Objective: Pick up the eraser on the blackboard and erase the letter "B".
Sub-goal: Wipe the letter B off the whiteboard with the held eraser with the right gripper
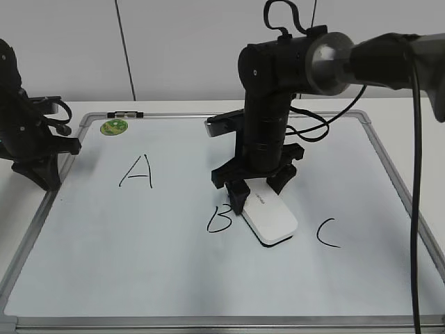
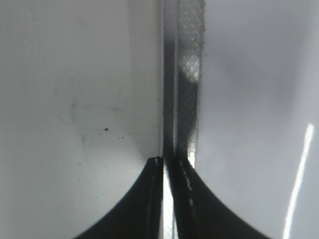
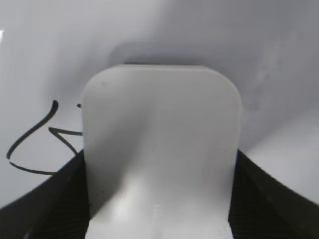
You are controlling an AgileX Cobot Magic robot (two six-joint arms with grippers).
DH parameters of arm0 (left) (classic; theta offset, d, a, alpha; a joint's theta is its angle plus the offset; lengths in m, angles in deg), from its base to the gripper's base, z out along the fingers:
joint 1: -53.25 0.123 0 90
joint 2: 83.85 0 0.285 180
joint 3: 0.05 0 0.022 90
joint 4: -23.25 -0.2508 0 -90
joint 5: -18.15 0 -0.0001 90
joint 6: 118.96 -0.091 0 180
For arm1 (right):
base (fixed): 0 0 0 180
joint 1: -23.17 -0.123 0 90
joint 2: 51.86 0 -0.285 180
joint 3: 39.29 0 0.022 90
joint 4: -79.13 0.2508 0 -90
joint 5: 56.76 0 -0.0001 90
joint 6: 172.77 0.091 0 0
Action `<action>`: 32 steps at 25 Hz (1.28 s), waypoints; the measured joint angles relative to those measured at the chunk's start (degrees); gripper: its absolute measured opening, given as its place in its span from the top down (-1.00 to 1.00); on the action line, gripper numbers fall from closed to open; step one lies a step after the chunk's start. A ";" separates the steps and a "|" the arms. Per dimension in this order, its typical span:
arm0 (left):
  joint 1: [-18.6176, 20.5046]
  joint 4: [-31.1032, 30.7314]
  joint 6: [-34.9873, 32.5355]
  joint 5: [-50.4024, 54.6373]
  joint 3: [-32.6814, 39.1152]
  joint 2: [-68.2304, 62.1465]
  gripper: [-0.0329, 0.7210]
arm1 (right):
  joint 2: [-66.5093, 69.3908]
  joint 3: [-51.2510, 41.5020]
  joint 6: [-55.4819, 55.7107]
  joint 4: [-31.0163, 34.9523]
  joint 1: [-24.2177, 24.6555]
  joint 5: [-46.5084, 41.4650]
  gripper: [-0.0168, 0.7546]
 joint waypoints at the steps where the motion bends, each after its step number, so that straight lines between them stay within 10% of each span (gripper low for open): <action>1: 0.00 0.00 0.00 0.00 0.00 0.00 0.77 | 0.42 0.57 0.00 -0.02 0.01 -0.50 -0.40; 32: 0.00 0.25 0.00 0.00 0.00 0.00 0.77 | 1.81 2.00 -0.10 -0.89 -13.58 -0.49 -0.40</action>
